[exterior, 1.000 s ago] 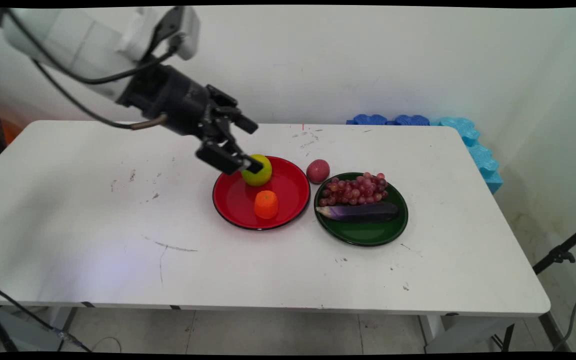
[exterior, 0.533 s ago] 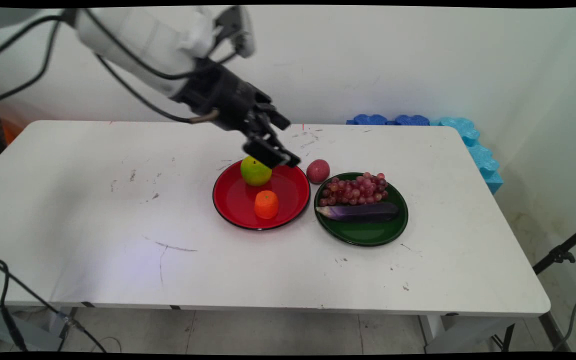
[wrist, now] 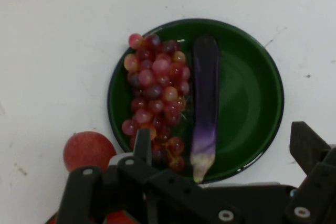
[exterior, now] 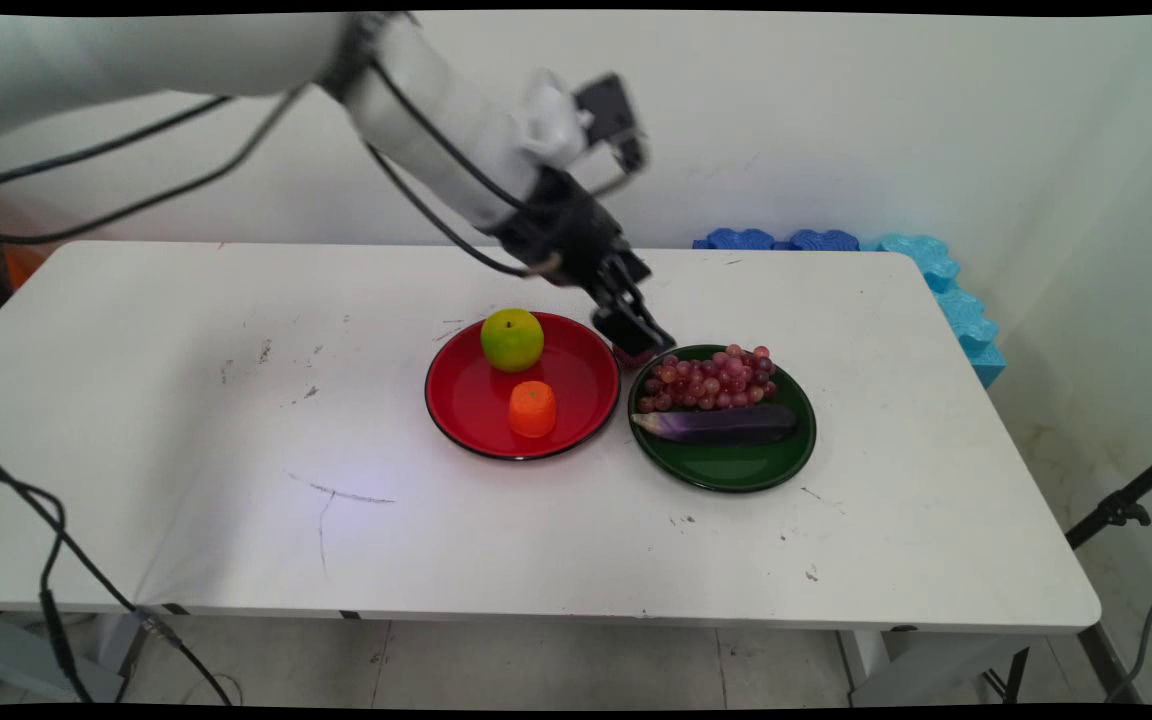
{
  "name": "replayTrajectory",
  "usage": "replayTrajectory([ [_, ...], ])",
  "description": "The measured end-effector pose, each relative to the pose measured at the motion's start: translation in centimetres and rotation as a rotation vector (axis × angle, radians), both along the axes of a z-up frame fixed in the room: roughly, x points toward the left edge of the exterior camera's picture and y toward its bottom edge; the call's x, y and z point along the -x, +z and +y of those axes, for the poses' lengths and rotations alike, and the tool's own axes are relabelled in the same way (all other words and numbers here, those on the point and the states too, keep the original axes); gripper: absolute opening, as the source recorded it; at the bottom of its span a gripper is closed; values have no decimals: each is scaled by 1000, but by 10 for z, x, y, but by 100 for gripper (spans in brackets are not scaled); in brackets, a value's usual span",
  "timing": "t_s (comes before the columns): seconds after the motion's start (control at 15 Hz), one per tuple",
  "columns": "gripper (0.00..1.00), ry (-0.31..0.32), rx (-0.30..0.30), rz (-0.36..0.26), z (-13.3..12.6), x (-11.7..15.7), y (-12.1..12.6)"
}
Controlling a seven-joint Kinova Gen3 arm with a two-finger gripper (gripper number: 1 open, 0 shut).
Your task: Pick up the eggplant from the green plate
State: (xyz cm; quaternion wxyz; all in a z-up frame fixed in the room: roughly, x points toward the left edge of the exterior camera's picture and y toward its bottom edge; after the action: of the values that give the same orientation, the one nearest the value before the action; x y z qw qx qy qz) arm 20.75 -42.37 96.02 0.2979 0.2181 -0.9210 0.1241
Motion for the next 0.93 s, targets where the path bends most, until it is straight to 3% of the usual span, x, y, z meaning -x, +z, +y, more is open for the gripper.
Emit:
replayTrajectory([
  [0.47, 100, -33, -71, -79, -33, 56, -66],
  [0.93, 100, -50, -133, -124, -46, 90, -123],
])
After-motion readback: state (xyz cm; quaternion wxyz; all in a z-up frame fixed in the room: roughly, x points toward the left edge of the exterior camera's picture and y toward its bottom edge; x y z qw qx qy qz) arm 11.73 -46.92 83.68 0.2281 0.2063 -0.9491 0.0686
